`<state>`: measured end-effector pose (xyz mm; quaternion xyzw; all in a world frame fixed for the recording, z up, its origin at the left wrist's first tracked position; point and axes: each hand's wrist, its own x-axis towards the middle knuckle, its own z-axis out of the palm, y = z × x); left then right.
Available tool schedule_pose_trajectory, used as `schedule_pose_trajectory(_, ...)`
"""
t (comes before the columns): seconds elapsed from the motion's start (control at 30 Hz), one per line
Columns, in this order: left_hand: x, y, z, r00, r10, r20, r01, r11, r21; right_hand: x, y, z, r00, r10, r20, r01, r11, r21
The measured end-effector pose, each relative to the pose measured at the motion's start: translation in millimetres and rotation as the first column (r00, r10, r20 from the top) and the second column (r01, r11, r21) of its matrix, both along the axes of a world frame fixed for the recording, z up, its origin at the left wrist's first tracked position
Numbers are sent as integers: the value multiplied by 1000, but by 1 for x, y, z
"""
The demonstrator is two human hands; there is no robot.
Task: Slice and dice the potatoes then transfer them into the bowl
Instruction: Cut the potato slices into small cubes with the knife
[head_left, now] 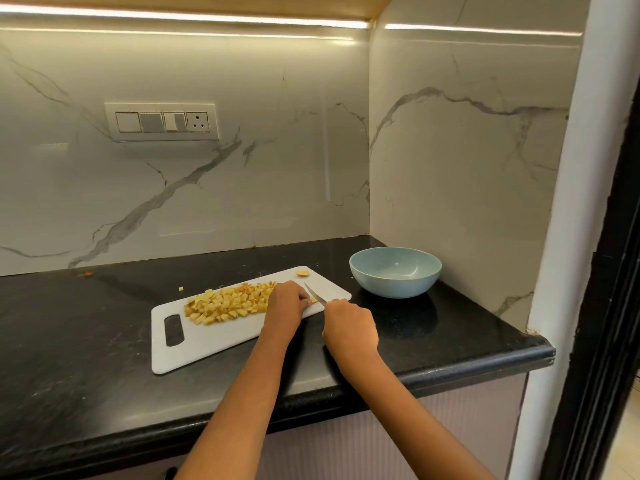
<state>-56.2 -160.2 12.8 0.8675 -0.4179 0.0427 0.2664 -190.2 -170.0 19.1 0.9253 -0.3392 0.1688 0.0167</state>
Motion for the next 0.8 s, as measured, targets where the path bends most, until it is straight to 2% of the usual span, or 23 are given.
schedule_pose_trajectory(0.13, 2, -5, 10, 999, 38, -34, -33, 990, 135, 7, -2, 3, 1000, 16, -18, -16, 999, -39)
schedule_pose_trajectory(0.33, 4, -6, 7, 999, 25, -20, -23, 992, 126, 9, -3, 3, 998, 43, -34, -46, 996, -78)
schedule_pose_trajectory(0.57, 1, 5, -3, 999, -41, -14, 39, 995, -93, 6, -8, 3, 1000, 2, -9, -3, 998, -57)
schedule_pose_trajectory(0.67, 3, 9, -5, 997, -71, -8, 70, 989, -129, 4, -9, 2, 999, -20, 28, 20, 1000, 4)
schedule_pose_trajectory(0.8, 3, 10, -4, 1000, -26, -2, 25, 984, -176, 0, -6, -1, 999, 6, 39, -7, 1000, 12)
